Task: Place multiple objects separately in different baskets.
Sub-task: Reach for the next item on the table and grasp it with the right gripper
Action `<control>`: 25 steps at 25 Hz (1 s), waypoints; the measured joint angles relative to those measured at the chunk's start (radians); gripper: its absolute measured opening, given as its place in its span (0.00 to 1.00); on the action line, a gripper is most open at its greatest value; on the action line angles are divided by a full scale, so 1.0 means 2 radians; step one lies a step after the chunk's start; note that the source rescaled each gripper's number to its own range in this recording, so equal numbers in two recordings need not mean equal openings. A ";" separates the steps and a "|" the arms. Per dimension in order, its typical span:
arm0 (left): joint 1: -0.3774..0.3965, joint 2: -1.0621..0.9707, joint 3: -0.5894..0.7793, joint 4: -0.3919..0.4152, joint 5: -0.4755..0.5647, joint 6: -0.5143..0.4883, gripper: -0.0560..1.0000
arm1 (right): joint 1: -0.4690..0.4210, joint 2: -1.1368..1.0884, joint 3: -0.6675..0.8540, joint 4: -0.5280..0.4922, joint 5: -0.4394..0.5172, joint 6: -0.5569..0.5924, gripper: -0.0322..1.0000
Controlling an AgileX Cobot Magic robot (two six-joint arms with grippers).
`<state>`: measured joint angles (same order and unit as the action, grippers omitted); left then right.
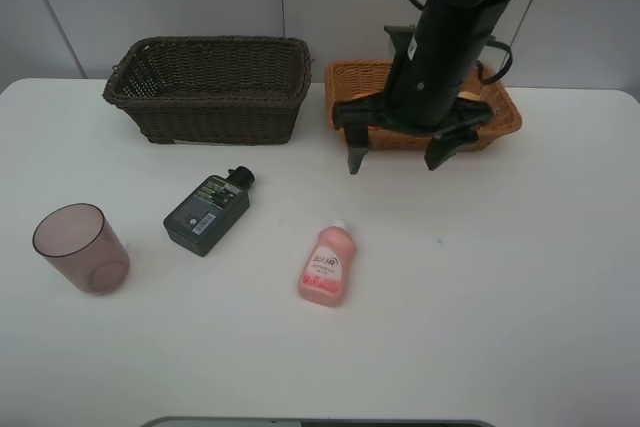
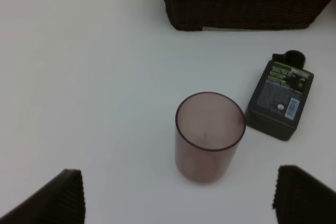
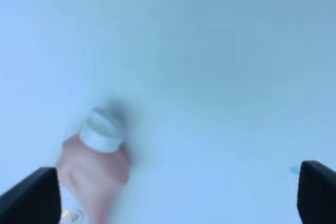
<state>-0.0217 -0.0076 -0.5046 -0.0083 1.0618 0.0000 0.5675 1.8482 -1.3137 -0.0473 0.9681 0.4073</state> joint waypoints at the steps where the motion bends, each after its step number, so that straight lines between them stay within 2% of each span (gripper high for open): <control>1: 0.000 0.000 0.000 0.000 0.000 0.000 0.93 | 0.005 0.000 0.008 0.003 -0.005 0.001 1.00; 8: 0.000 0.000 0.000 0.000 0.000 0.000 0.93 | 0.028 0.000 0.070 0.011 -0.074 0.068 1.00; 14: 0.000 0.000 0.000 0.000 0.000 0.000 0.93 | 0.055 0.000 0.081 0.011 -0.125 0.101 1.00; 18: 0.000 0.000 0.000 0.000 0.000 0.000 0.93 | 0.059 0.018 0.081 0.011 -0.140 0.136 1.00; 25: 0.000 0.000 0.000 0.000 0.000 0.000 0.93 | 0.071 0.063 0.081 0.010 -0.149 0.163 1.00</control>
<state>-0.0217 -0.0076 -0.5046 -0.0083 1.0618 0.0000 0.7091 1.9732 -1.1516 -0.0269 0.6705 0.7330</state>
